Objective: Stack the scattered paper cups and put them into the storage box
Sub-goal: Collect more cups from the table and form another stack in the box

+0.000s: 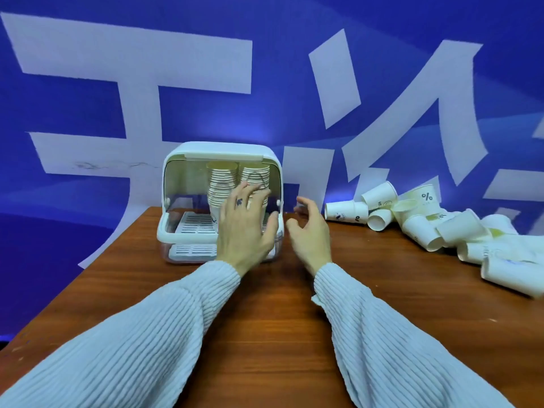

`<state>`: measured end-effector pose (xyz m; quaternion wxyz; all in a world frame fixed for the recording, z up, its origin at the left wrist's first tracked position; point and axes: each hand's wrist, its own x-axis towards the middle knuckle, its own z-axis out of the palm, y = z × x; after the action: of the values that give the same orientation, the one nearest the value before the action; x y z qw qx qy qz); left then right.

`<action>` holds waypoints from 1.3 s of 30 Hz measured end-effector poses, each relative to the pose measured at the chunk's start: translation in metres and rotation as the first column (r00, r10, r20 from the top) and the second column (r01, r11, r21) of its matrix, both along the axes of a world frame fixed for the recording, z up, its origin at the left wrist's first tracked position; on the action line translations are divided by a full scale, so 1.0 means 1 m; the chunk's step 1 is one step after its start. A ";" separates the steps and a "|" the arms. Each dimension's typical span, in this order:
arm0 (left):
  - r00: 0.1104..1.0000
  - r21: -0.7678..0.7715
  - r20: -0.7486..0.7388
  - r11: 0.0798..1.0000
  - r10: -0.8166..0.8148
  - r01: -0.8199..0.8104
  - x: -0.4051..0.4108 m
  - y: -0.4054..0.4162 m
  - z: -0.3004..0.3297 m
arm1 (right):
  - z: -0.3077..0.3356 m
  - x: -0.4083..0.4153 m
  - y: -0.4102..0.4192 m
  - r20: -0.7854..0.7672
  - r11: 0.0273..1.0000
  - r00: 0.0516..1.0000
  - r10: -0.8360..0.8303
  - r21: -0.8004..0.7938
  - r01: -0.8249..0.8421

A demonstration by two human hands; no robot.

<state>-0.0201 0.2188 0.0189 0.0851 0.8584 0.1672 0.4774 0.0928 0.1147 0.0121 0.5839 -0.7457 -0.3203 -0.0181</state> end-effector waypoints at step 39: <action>0.905 -0.096 -0.419 0.995 -0.076 0.039 0.099 -0.078 -0.060 | -0.047 0.110 -0.080 -0.115 0.971 0.972 -0.204 0.103 0.216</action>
<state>0.0787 0.1412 -0.0407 0.0974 0.9414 0.1765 0.2705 0.2030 0.0347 -0.0352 0.6363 -0.7407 -0.2074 -0.0594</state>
